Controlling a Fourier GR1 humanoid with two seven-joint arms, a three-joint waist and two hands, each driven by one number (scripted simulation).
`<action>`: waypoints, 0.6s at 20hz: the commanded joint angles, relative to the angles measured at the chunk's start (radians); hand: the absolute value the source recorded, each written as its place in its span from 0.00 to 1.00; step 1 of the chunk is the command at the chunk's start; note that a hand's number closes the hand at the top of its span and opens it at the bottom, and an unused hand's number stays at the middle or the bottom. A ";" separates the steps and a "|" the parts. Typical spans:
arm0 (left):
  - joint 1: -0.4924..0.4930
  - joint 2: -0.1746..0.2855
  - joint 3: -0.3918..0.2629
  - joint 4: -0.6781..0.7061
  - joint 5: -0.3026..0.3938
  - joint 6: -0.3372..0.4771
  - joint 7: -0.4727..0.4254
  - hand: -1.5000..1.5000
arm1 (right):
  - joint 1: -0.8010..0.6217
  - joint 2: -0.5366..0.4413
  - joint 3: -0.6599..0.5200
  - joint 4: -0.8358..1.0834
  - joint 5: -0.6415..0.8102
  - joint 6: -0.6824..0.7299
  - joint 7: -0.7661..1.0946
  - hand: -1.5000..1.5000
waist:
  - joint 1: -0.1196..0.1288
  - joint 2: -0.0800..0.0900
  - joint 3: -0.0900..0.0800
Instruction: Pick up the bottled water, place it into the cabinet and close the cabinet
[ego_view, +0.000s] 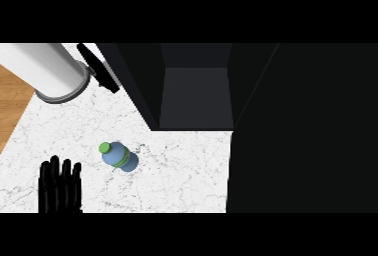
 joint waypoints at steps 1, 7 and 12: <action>0.007 0.046 0.121 0.063 0.107 -0.099 -0.057 0.00 | 0.032 -0.027 -0.038 -0.025 -0.042 0.030 -0.014 0.00 | -0.002 0.000 0.000; -0.031 0.021 0.126 0.189 0.069 -0.112 -0.110 0.00 | -0.006 -0.025 -0.059 0.020 -0.059 0.045 -0.036 0.00 | -0.002 0.001 0.000; -0.045 0.038 0.222 0.285 0.160 -0.207 -0.134 0.00 | 0.131 -0.032 -0.035 0.043 -0.035 0.125 -0.173 0.00 | -0.006 0.000 0.001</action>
